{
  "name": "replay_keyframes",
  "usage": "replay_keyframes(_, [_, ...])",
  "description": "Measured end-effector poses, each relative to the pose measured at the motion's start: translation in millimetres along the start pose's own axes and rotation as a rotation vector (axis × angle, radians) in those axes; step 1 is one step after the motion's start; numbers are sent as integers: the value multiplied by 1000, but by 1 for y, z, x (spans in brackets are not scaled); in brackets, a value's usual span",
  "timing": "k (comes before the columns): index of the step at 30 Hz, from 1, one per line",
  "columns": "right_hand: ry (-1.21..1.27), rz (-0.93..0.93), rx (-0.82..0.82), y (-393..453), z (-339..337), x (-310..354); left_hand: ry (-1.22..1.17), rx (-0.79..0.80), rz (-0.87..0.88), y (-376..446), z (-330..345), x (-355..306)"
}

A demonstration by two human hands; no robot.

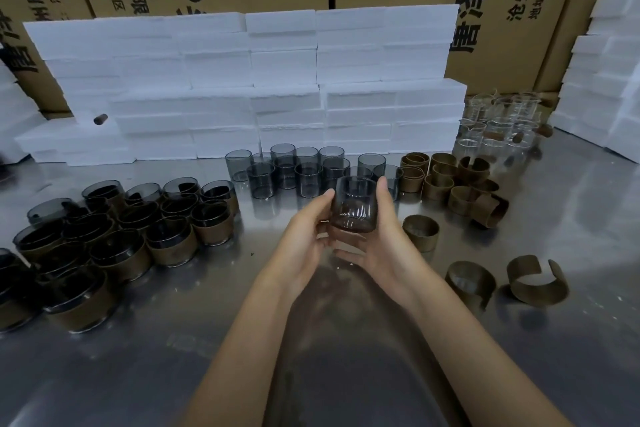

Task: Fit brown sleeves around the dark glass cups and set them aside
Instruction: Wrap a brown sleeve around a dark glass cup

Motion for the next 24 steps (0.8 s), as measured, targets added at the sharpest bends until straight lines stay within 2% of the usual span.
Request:
replay_keyframes(4, [157,16,26,0,2,-2,132,-125,47,1,0,2])
replay_keyframes(7, [183,-24,-17,2,-2,-2,257,-222,258,0,-1,-6])
replay_keyframes(10, [169,-83,-141,5,-7,1,311,-282,414,-1,-2,-12])
replay_keyframes(15, [87,-139,-258,10,-13,2,281,-280,357,-2,-1,-11])
replay_keyframes(20, [31,-144,-290,9,-15,2,307,-271,287,-3,-1,-7])
replay_keyframes(24, [-5,-168,-272,5,-15,3,350,-219,308,-5,2,-7])
Point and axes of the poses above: each hand's wrist, its own y-axis towards the middle knuckle, its own z-axis out of the palm, x = y × z, the point moved 5 cm from there along y, towards the middle knuckle, and after that the axes turned 11 degrees about -x, right-handed, at the moved point
